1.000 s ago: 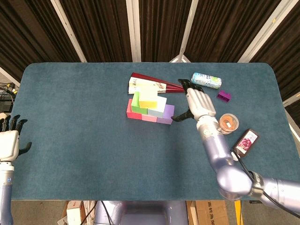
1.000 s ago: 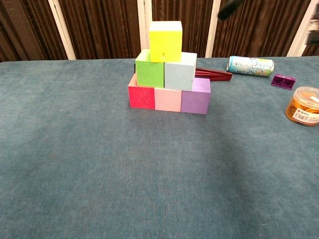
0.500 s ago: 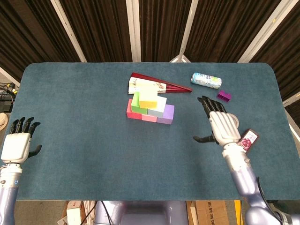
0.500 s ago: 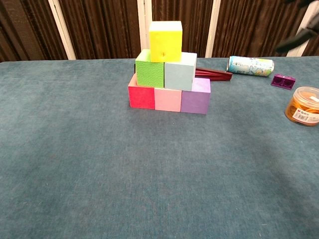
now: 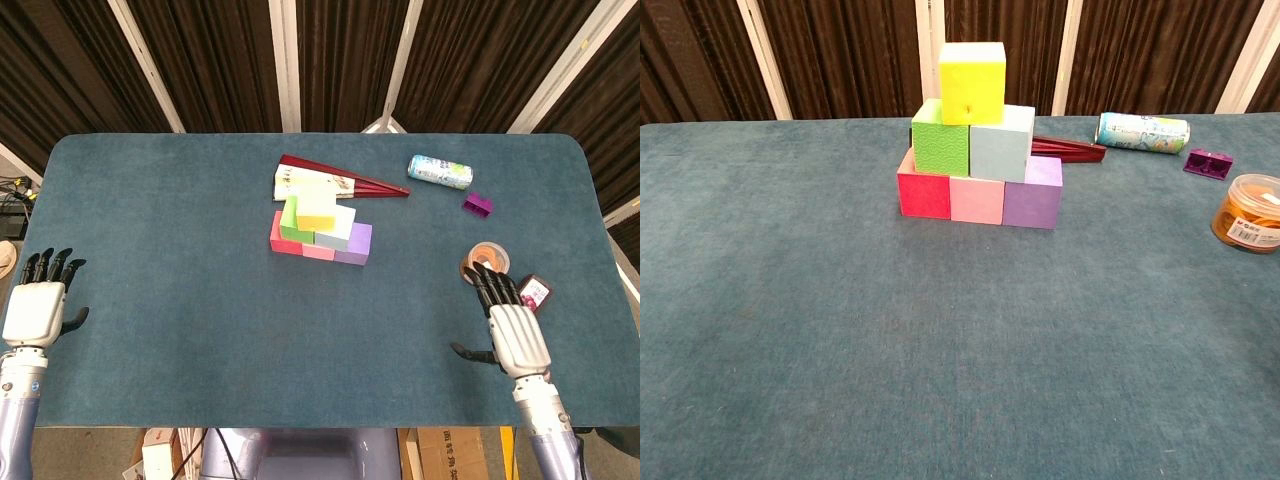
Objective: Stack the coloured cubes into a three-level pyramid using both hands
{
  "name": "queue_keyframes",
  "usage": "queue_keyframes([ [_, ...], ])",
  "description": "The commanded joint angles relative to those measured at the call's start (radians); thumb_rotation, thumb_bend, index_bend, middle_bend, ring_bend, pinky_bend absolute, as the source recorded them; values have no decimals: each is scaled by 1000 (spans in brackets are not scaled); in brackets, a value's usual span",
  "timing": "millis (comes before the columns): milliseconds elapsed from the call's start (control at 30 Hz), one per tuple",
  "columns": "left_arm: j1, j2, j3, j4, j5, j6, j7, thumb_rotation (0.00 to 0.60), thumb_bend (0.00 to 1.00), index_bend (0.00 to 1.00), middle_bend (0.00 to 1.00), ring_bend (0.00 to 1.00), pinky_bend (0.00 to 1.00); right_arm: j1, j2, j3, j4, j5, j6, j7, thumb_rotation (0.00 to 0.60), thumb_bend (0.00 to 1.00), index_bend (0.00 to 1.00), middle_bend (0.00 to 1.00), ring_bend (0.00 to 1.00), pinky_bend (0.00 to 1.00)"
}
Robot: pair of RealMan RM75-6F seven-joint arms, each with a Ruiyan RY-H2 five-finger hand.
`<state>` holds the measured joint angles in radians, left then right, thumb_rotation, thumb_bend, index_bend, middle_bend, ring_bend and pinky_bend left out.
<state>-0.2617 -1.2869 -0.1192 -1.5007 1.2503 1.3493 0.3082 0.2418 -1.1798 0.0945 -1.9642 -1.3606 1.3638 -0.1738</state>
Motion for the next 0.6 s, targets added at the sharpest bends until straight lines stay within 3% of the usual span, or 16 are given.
queue_keyframes([
  [33, -2, -4, -1, 6, 5, 0, -2, 600, 335, 199, 65, 0, 0, -30, -45, -25, 64, -49, 49, -20, 600, 137, 0, 0, 0, 0],
  [333, 15, -3, 1, -2, 22, 32, -16, 600, 335, 195, 46, 0, 0, -91, -137, -47, 161, -100, 174, -211, 600, 138, 0, 0, 0, 0],
  [600, 40, 7, -5, -17, 34, 81, -31, 600, 335, 189, 41, 0, 0, -115, -191, -38, 247, -113, 225, -288, 600, 138, 0, 0, 0, 0],
])
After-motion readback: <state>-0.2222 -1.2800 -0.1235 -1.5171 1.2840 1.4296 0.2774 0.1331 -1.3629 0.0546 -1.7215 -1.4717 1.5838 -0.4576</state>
